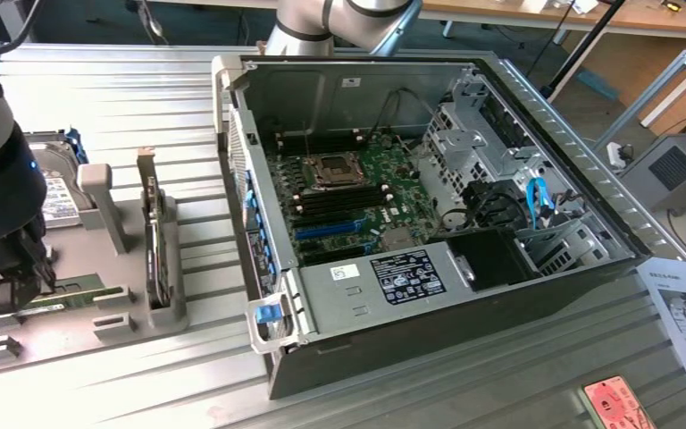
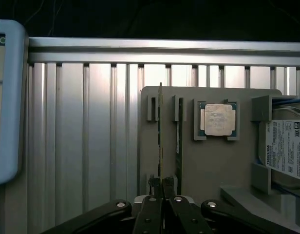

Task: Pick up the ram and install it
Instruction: 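Pick up the ram and move it above insertion slot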

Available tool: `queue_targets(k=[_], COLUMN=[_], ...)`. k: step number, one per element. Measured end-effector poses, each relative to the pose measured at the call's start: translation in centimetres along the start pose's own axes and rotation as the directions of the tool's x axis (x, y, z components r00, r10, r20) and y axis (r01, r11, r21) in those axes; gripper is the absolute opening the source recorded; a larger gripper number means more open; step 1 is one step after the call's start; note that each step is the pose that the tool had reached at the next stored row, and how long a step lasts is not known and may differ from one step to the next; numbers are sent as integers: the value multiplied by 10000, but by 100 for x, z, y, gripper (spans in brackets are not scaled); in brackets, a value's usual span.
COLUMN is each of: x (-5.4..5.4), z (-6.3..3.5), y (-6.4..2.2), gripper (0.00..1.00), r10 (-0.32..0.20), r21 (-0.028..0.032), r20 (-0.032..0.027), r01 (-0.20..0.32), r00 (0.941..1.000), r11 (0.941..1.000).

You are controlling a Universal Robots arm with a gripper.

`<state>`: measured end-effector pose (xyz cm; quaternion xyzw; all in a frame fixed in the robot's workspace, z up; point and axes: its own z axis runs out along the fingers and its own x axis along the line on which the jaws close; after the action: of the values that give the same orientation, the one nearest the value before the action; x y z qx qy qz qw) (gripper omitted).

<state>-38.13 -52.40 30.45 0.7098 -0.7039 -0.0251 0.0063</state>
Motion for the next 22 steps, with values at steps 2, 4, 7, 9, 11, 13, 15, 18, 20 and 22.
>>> queue_targets(k=[2, 4, 7, 9, 11, 13, 15, 18, 20, 22], x=[-3, -5, -9, -11, -13, -15, -18, -21, -24, -28], z=[-34, -69, -102, -131, -155, -182, -240, -305, -362, -428], y=[2, 3, 4, 6, 7, 8, 11, 14, 16, 19], gripper=[12, 12, 12, 12, 12, 12, 12, 12, 12, 12], r10=[0, 0, 0, 1, 0, 1, 0, 0, 1, 1], r21=[1, 0, 1, -1, 0, 1, 1, 1, 0, 0], r20=[0, -1, -2, -4, -4, -6, -7, -8, -11, -15], r01=[0, 0, 0, -1, 0, -1, 0, 0, -1, -1], r00=[10000, 10000, 10000, 10000, 10000, 10000, 10000, 10000, 10000, 10000], r11=[10000, 10000, 10000, 10000, 10000, 10000, 10000, 10000, 10000, 10000])
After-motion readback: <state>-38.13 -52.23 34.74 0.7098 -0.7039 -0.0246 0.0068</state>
